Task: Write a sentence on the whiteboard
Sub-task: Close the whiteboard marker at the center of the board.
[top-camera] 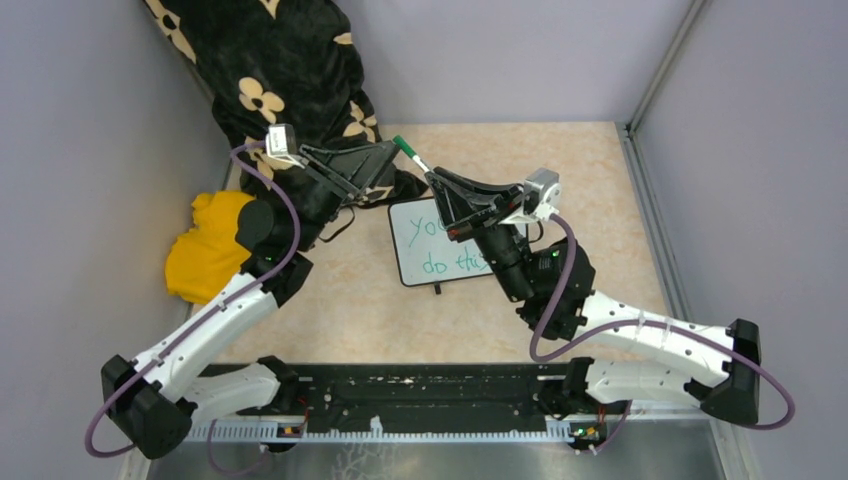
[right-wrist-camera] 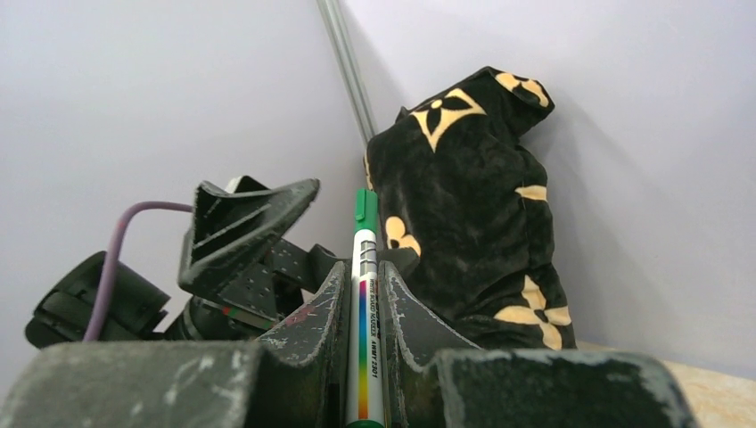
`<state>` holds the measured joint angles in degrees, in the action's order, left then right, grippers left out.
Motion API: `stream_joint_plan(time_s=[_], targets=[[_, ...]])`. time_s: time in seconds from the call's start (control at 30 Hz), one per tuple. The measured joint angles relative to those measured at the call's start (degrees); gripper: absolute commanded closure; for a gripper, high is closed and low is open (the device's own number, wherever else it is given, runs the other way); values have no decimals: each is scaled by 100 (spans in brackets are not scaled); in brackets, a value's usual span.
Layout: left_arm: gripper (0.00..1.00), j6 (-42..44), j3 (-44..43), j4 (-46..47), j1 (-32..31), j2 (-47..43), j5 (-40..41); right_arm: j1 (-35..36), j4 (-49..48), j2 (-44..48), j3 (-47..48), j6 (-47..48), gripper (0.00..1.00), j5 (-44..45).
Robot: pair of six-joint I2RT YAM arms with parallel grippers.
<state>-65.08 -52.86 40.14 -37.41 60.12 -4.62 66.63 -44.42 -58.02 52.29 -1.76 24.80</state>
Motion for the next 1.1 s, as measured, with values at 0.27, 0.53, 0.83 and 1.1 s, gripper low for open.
stream_joint_plan(time_s=[0.27, 0.53, 0.83, 1.1], targets=[[25, -232, -46, 236, 105, 334, -621, 0, 68, 22, 0, 0, 100, -52], [44, -354, -68, 437, 181, 354, -706, 0, 103, 22, -4, -39, 100, -50], [64, -393, -70, 610, 184, 376, -817, 0, 125, 15, -4, -44, 100, -50], [100, -525, -70, 767, 184, 422, -903, 0, 133, -24, -4, -105, 100, -50]])
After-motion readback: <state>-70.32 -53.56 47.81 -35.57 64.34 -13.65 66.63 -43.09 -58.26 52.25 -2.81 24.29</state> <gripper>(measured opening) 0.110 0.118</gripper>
